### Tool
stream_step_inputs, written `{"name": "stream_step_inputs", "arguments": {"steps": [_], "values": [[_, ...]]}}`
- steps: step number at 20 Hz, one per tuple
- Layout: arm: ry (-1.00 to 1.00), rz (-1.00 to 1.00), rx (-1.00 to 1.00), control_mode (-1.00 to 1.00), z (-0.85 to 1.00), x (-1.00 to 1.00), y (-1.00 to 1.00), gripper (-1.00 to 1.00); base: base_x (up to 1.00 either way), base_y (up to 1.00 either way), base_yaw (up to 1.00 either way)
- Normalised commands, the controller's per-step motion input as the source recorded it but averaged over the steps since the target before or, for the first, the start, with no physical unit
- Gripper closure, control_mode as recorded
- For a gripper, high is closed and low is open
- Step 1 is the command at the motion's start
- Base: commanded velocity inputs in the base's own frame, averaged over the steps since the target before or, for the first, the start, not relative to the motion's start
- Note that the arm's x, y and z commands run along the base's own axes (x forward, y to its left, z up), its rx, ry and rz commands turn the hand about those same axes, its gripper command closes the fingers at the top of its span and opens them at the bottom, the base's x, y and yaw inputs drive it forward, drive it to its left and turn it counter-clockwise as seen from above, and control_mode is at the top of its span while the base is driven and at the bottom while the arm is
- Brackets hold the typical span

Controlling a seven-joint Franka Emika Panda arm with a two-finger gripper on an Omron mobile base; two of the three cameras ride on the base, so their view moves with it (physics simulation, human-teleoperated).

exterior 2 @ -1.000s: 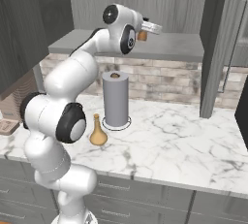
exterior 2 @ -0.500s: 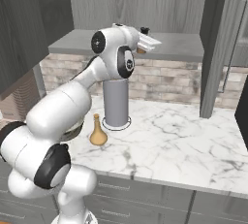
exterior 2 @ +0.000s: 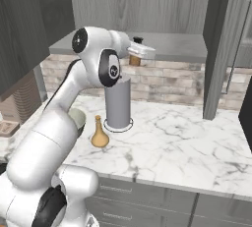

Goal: Retrieve the bottle and the shaker from the cabinet and place them next to the mixing bowl on the counter. Then add garlic from the fridge to the mixing bowl.

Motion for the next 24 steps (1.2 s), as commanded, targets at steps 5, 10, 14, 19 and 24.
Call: {"name": "stream_step_inputs", "arguments": {"steps": [5,10,14,19,24], "values": [[0.17,-0.01,-0.04,-1.00,-0.02,-0.99,0.27,1.00,0.00,0.00,0.00],[-0.13,-0.09,-0.04,-1.00,-0.27,-1.00,0.33,1.00,0.00,0.00,0.00],[-0.36,-0.09,-0.08,-1.00,-0.36,-1.00,0.53,1.00,0.00,0.00,0.00],[-0.23,-0.07,-0.07,-1.00,-0.15,-0.74,0.69,1.00,0.00,0.00,0.00],[-0.22,-0.06,-0.03,-1.00,-0.02,-0.50,0.59,1.00,0.00,0.00,0.00]]}}
